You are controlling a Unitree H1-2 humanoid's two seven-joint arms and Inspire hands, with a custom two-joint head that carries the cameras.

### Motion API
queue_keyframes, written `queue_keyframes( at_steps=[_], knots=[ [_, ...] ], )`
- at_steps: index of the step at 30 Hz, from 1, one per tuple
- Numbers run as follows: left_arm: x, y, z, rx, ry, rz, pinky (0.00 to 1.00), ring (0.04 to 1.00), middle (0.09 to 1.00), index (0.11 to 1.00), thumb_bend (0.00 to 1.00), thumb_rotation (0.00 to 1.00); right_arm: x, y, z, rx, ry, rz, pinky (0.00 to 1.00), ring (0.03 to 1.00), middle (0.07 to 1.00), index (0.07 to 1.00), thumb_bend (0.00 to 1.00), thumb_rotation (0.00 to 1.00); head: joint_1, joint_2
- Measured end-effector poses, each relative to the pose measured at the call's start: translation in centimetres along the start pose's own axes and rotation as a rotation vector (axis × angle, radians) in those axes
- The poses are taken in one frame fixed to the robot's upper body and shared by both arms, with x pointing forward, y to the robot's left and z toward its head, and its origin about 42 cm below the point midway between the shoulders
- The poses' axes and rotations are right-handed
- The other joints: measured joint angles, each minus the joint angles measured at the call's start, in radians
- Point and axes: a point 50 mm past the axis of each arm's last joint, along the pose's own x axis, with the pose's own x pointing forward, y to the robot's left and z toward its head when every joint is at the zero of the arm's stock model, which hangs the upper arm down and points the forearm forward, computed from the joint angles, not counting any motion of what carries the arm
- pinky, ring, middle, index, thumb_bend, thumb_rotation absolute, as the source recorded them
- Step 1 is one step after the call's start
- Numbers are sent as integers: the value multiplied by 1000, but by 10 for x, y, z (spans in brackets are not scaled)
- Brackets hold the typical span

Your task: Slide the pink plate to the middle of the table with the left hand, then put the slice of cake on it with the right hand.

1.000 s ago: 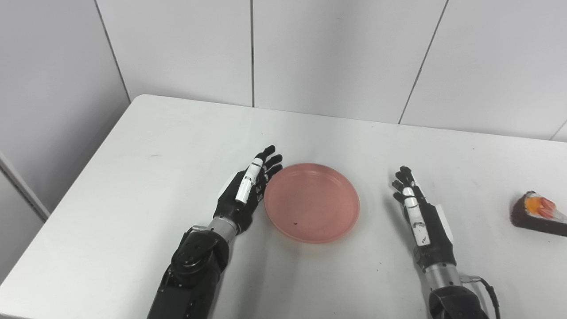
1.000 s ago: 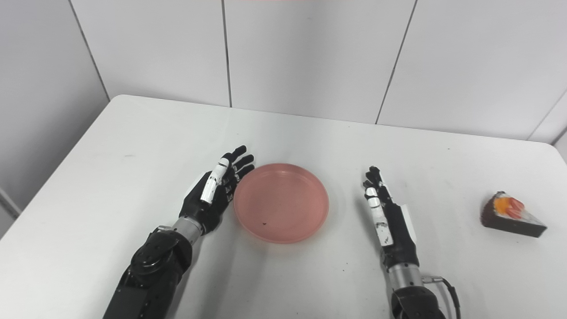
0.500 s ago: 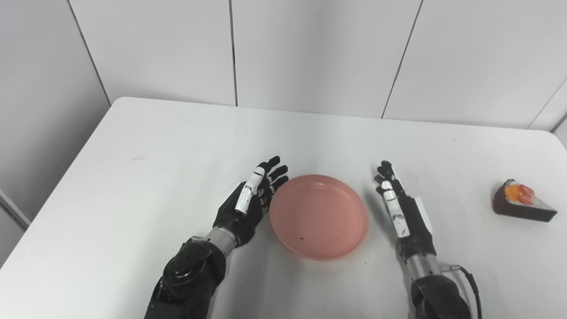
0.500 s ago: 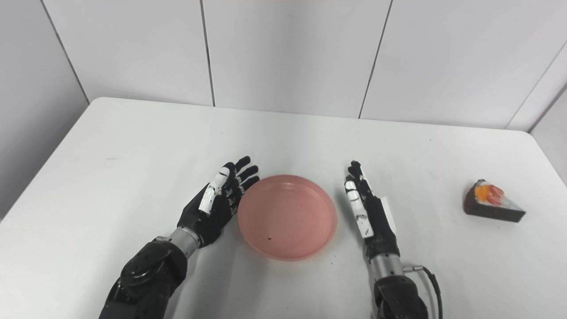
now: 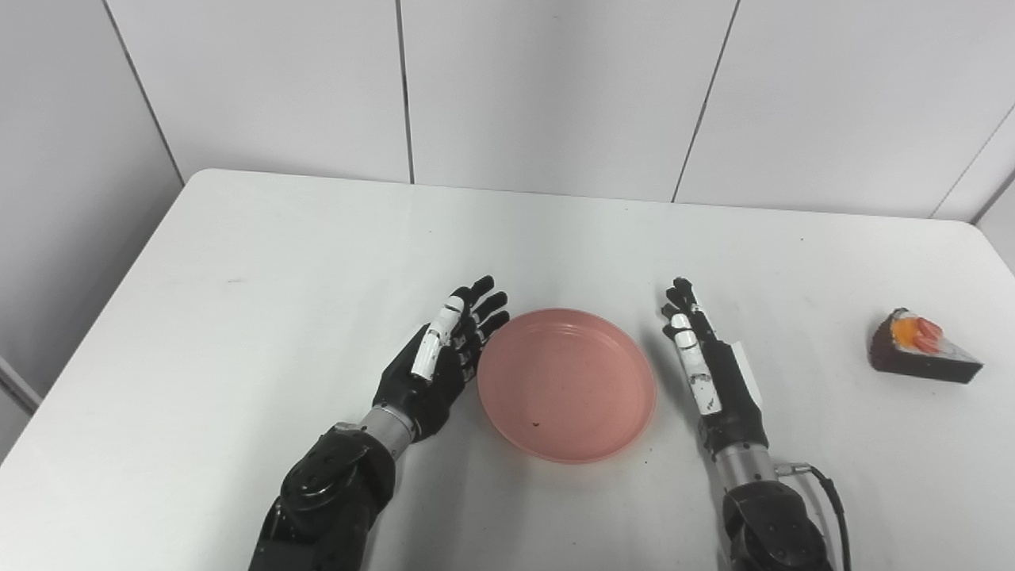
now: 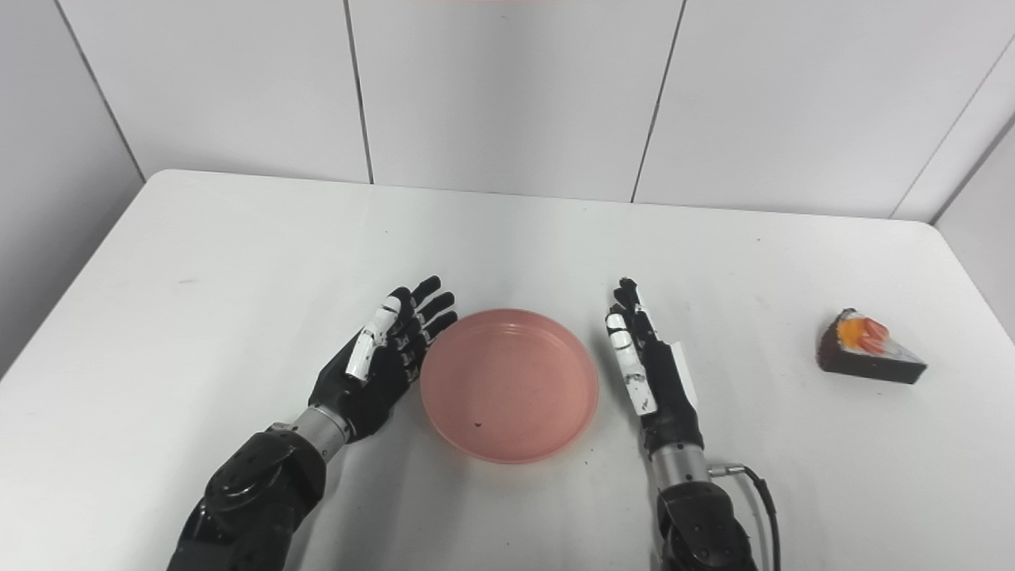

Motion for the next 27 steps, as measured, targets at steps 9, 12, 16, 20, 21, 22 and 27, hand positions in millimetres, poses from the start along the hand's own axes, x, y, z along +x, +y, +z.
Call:
queue_keyframes(
  at_steps=[9,12,16,20,21,22,27],
  knots=[
    [-1,11,0,2,-8,13,976,958,957,952,408,1000,-2,5,1,17,1,-23,935,944,955,962,218,1000,-60,-9],
    [-2,18,1,11,-19,25,967,952,955,944,409,1000,-4,7,2,14,0,-35,923,937,945,962,233,1000,-130,-18],
    [-4,27,2,10,-24,24,972,956,959,951,409,1000,-5,9,5,-51,-8,-44,888,922,942,959,379,1000,-160,-23],
    [-3,33,3,20,-28,19,964,950,952,952,405,1000,-5,9,19,-134,-45,-55,818,884,921,955,517,987,-193,-32],
    [-3,34,4,20,-31,22,965,950,953,953,405,1000,-5,8,25,-152,-64,-63,820,884,921,956,520,984,-193,-32],
    [-4,35,3,16,-35,21,968,952,954,956,407,1000,-4,6,29,-162,-78,-72,827,882,923,961,544,974,-201,-37],
    [-4,40,2,2,-42,8,968,949,954,960,409,1000,-2,-10,46,-254,-105,-116,781,827,903,967,606,992,-236,-46]
  ],
)
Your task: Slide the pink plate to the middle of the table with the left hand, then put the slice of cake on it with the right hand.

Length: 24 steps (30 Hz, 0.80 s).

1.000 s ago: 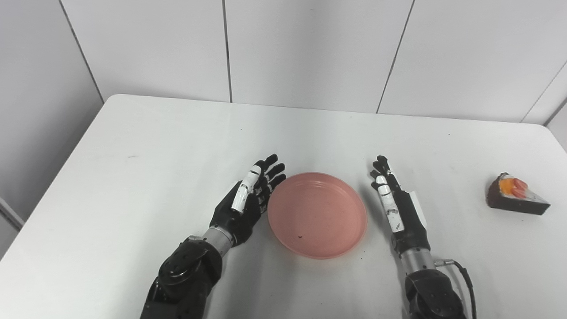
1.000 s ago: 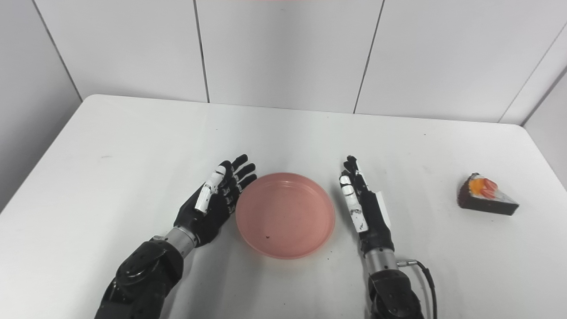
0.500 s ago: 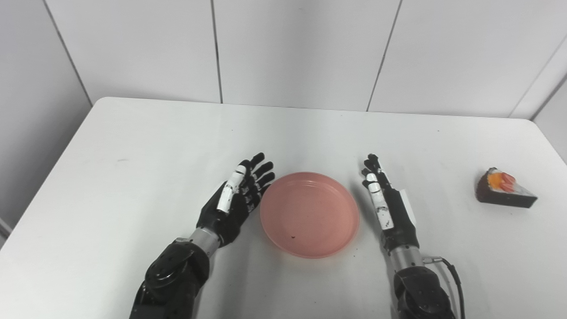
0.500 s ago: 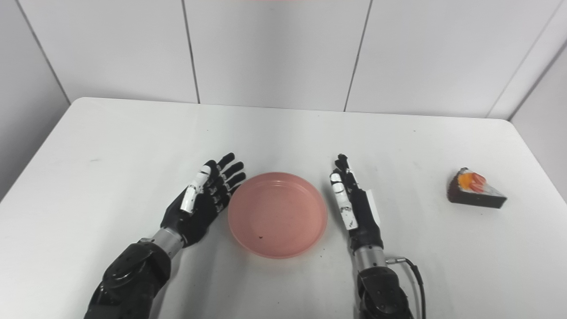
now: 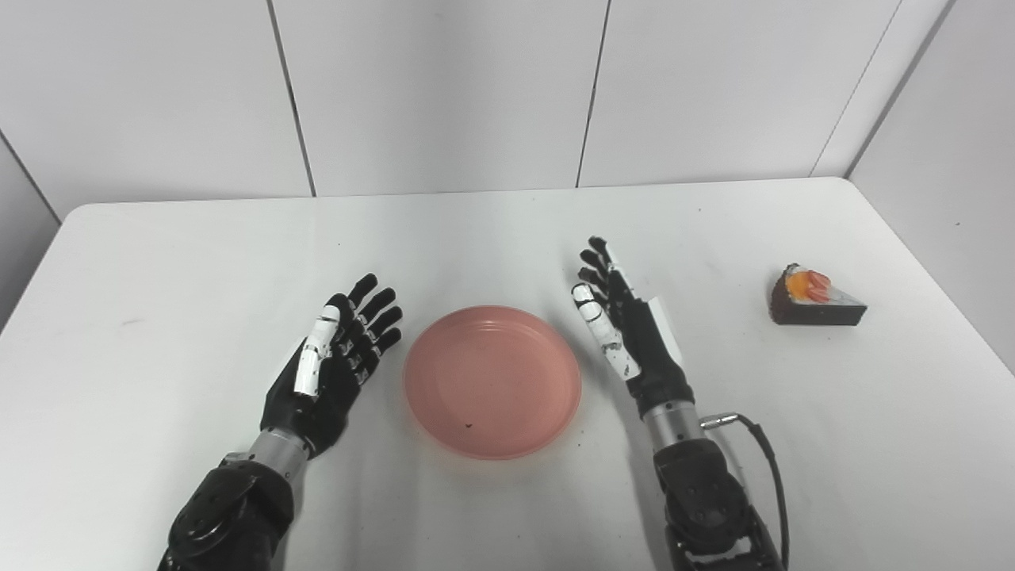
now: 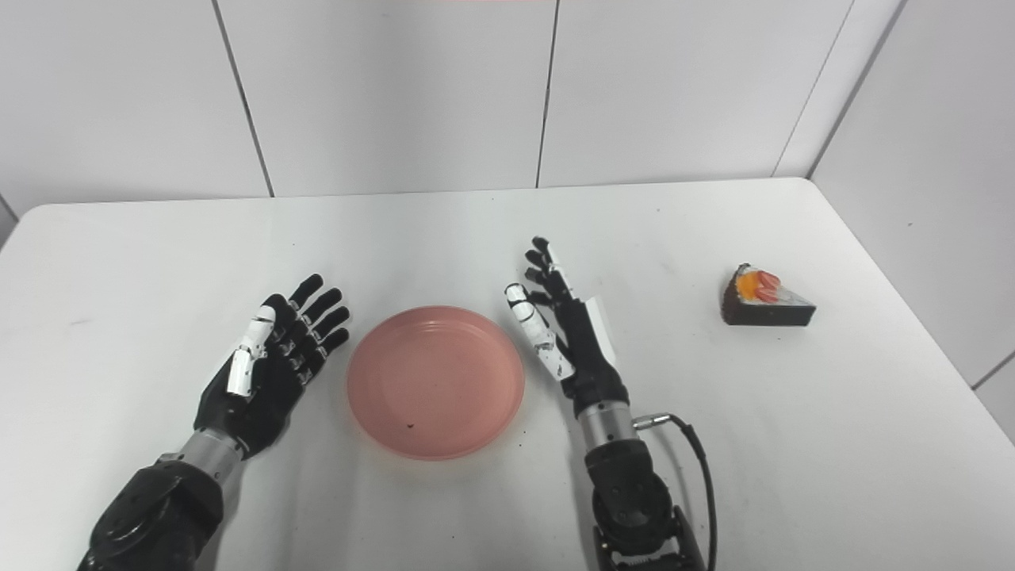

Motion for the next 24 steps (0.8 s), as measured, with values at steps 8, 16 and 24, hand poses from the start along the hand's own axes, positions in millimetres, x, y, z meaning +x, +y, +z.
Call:
queue_keyframes(
  at_steps=[8,16,24],
  knots=[
    [-1,4,0,8,-14,-4,970,945,953,960,401,1000,13,-32,27,-156,-84,-74,726,795,888,951,669,894,-67,-17],
    [-5,14,2,14,-19,-8,988,960,970,973,400,1000,26,-82,58,-321,-143,-142,740,826,901,955,852,762,-120,-32],
    [-6,19,0,16,-32,-34,977,963,971,974,401,1000,26,-123,59,-470,-63,-148,765,847,911,971,927,683,-167,-48]
  ],
)
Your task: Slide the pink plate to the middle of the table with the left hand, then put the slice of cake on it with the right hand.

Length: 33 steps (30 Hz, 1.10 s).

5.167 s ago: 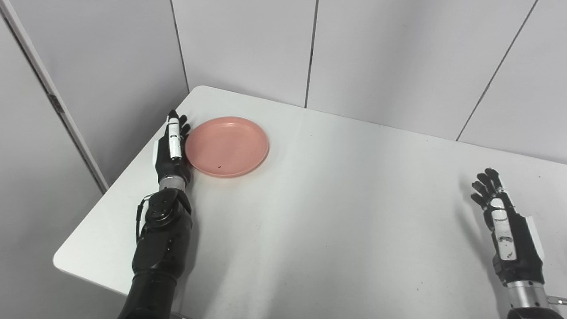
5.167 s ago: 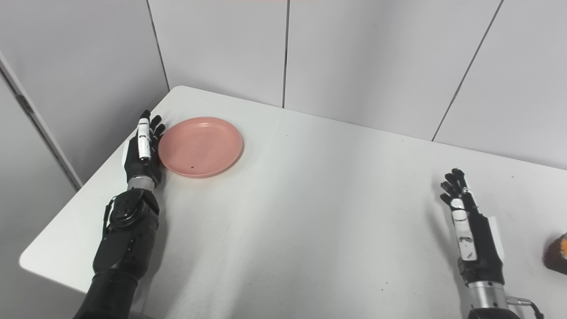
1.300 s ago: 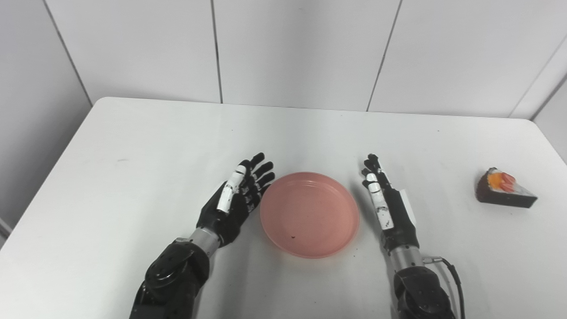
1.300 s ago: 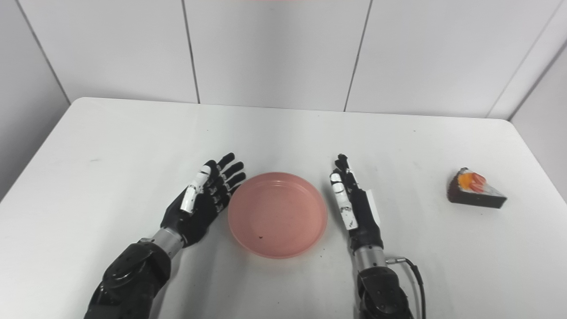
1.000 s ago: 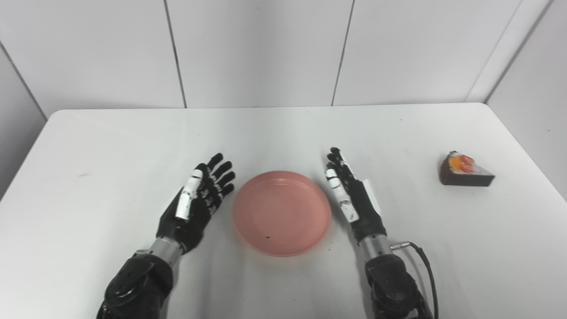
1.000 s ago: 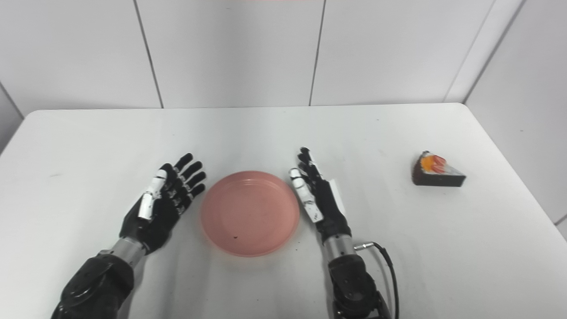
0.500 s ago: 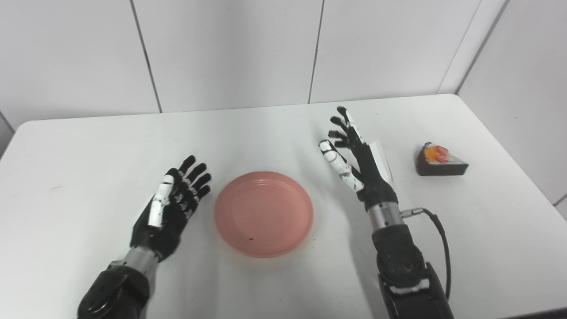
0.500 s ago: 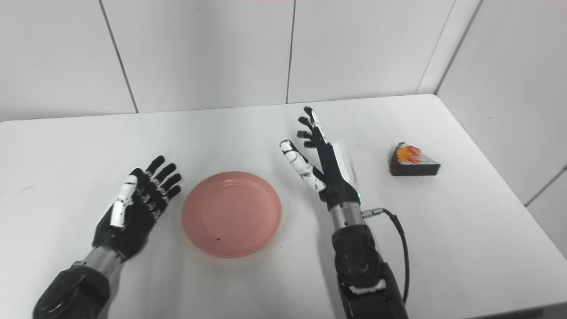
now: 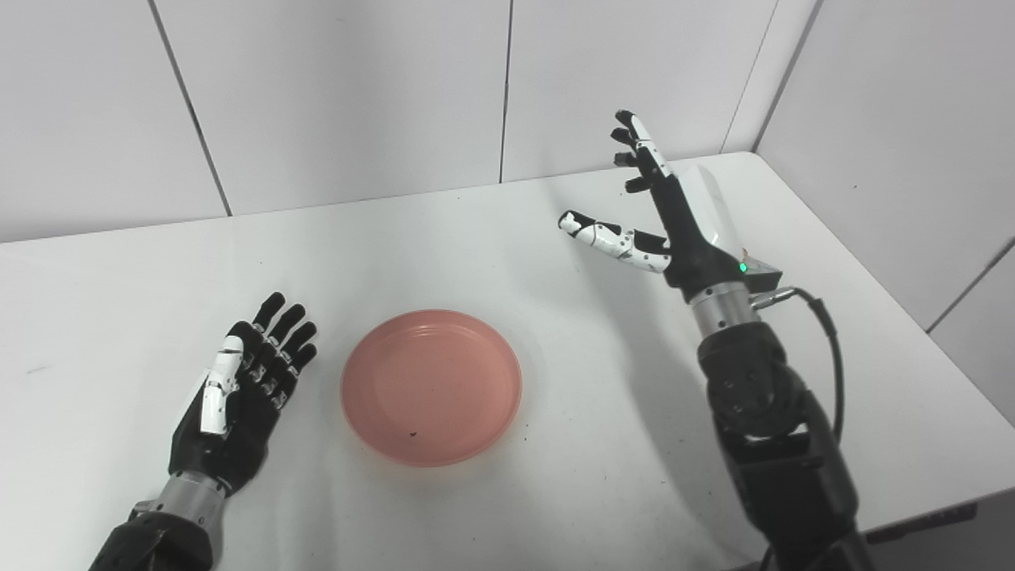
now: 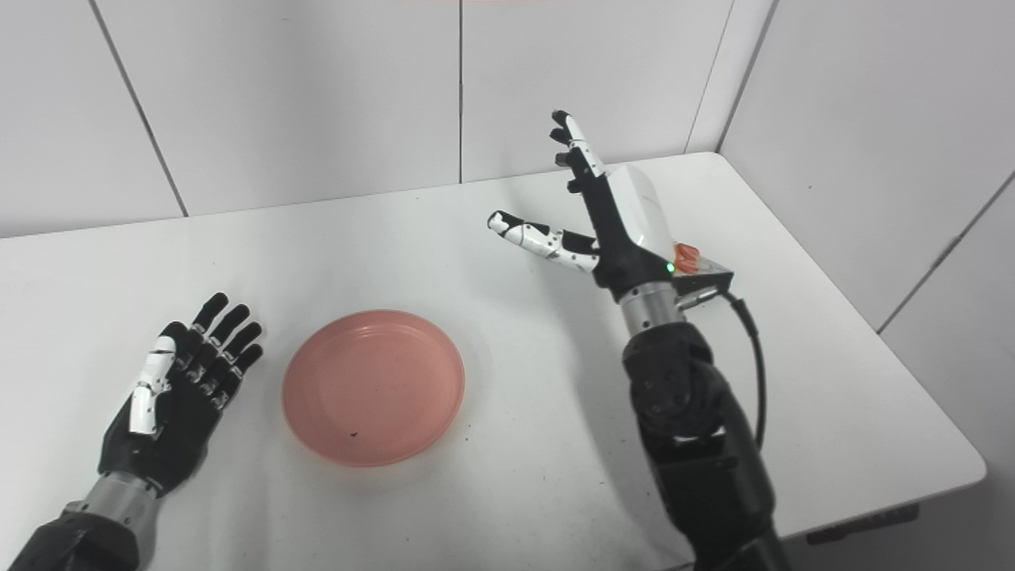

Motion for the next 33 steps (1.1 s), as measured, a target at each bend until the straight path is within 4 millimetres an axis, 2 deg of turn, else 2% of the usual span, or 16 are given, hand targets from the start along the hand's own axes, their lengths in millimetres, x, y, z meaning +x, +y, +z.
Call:
queue_keyframes(
  at_steps=[6,13,15,18,21,27,33],
  knots=[
    [-1,2,0,-7,-2,0,973,953,960,958,396,1000,1,-29,-4,-116,45,23,762,888,942,991,970,665,-23,-8],
    [-2,4,1,-9,-3,7,986,956,958,954,391,1000,6,-65,-17,-239,109,67,660,885,972,986,978,598,-35,-15],
    [-2,4,1,-12,-4,9,983,955,958,954,396,1000,6,-72,-19,-263,119,92,665,887,969,981,985,574,-37,-17],
    [-2,4,1,-17,-5,10,984,958,959,955,390,1000,8,-83,-23,-292,135,128,731,911,970,975,991,535,-45,-18],
    [-3,6,1,-13,-4,11,991,959,959,953,382,1000,9,-94,-29,-312,160,162,706,877,939,947,991,476,-46,-20],
    [-4,9,2,-8,-1,13,989,956,957,947,381,1000,9,-101,-42,-335,211,202,691,856,921,948,989,504,-48,-20],
    [-5,11,3,0,1,14,987,958,960,952,383,1000,8,-101,-56,-334,259,255,751,877,941,952,1000,438,-51,-20]
  ],
)
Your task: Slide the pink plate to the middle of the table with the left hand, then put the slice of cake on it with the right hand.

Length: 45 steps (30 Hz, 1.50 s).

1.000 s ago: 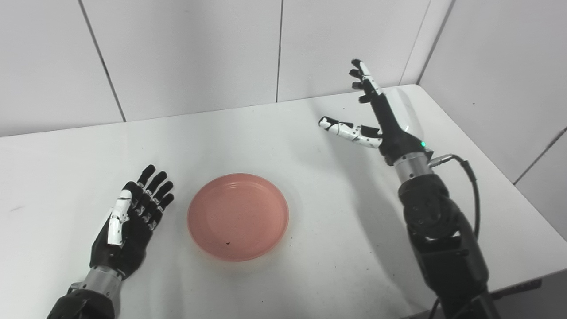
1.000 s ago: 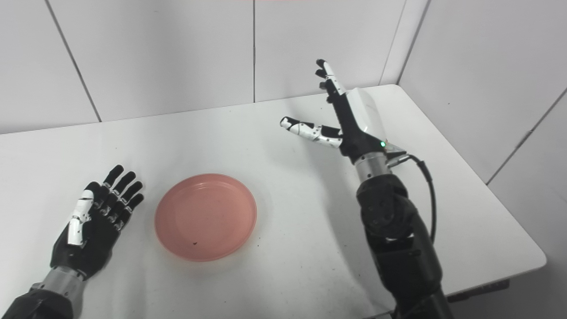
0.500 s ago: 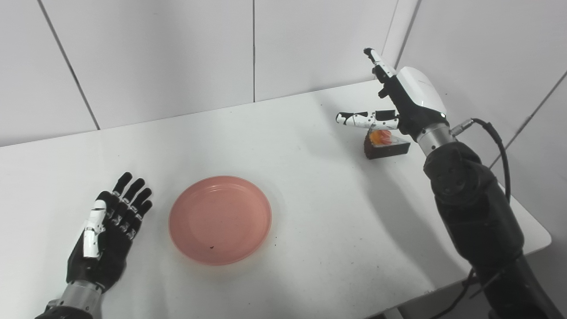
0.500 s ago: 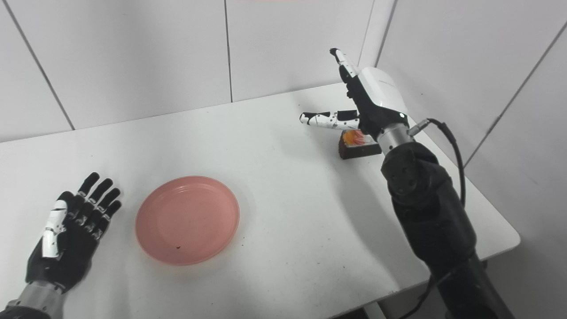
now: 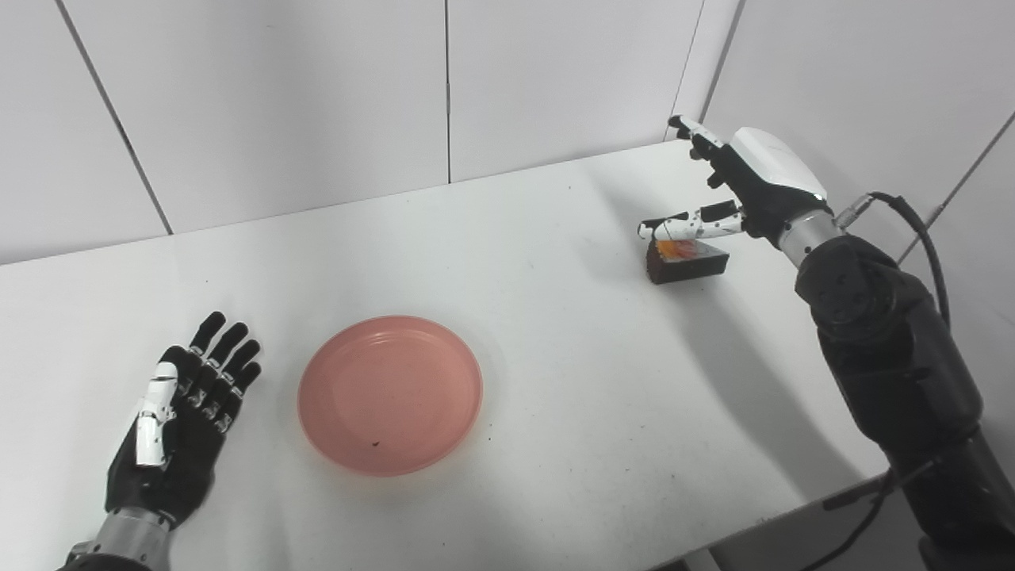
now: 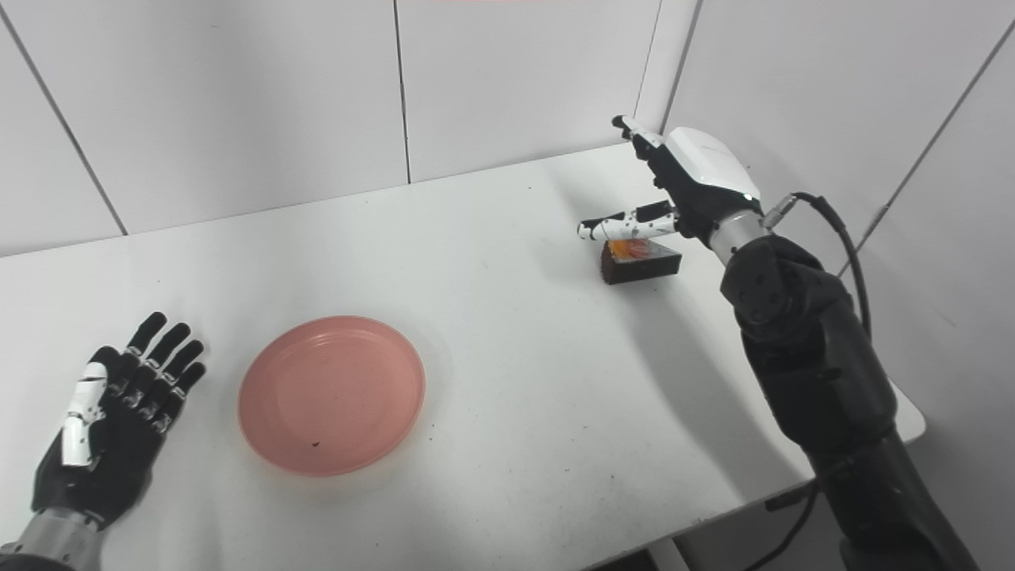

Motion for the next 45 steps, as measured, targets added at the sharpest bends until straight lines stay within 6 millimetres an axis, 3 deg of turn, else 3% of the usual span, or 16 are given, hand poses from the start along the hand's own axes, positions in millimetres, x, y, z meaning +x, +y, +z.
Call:
queue_keyframes(
  at_steps=[8,11,15,21,28,45],
  knots=[
    [0,0,0,3,0,-3,988,955,958,952,386,1000,9,7,-13,-26,36,110,809,927,954,945,1000,459,0,3],
    [-1,-1,0,3,1,-1,991,957,959,953,388,1000,14,6,-13,-63,37,141,876,988,990,975,1000,490,2,5],
    [-1,-1,0,4,1,-1,991,958,960,955,387,1000,20,6,-9,-87,40,183,898,1000,1000,994,1000,476,3,5],
    [-1,-2,0,9,4,-5,985,956,957,950,384,1000,29,10,-10,-97,64,191,878,1000,1000,998,1000,448,0,9],
    [-3,0,1,8,2,-1,972,947,951,941,391,1000,39,32,-21,-110,118,241,859,993,1000,990,1000,451,0,18],
    [-8,1,4,13,18,5,985,956,959,950,373,1000,50,37,-29,-147,151,248,841,972,999,977,1000,437,0,29]
  ],
)
